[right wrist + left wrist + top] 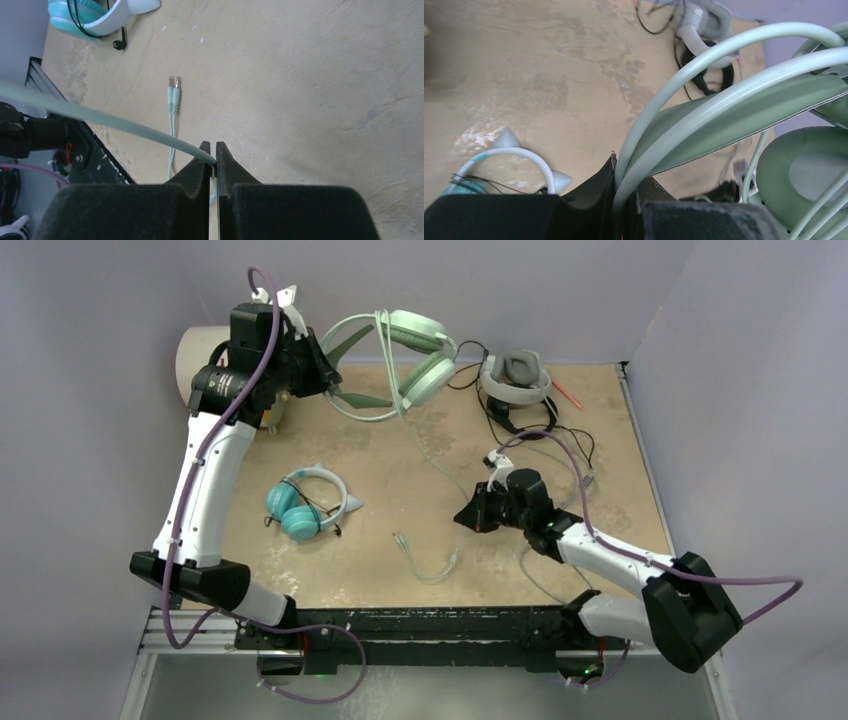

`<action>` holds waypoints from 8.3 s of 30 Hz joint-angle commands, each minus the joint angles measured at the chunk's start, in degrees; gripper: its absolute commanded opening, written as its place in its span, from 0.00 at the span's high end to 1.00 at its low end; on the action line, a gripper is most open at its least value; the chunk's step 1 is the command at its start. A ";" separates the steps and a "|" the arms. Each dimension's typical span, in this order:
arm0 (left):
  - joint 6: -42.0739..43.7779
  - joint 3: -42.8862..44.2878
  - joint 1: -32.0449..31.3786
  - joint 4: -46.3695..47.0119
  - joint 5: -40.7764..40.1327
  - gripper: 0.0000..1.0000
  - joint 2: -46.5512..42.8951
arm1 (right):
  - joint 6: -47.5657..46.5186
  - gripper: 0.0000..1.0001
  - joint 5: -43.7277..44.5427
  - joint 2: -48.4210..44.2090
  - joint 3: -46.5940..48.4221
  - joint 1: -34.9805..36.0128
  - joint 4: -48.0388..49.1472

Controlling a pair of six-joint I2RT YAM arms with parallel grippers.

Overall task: Wrap the headphones
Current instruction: Wrap the headphones cable around the headphones.

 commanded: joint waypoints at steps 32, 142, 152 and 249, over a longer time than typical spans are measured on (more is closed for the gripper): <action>40.88 -35.17 -41.15 16.23 -42.76 1.00 -9.73 | -12.37 1.00 -31.34 -1.55 33.67 -24.31 -39.00; -18.22 -39.54 -17.90 30.00 -18.25 1.00 -1.65 | -0.20 0.72 -2.86 6.50 27.30 -1.01 -17.55; -17.21 -39.69 -14.58 30.76 -13.58 1.00 -1.15 | 1.88 0.60 -9.31 0.29 19.40 -0.96 -13.81; -9.97 -38.52 -11.98 35.82 4.69 1.00 -6.13 | 73.29 0.48 -9.91 20.42 7.94 -8.33 7.14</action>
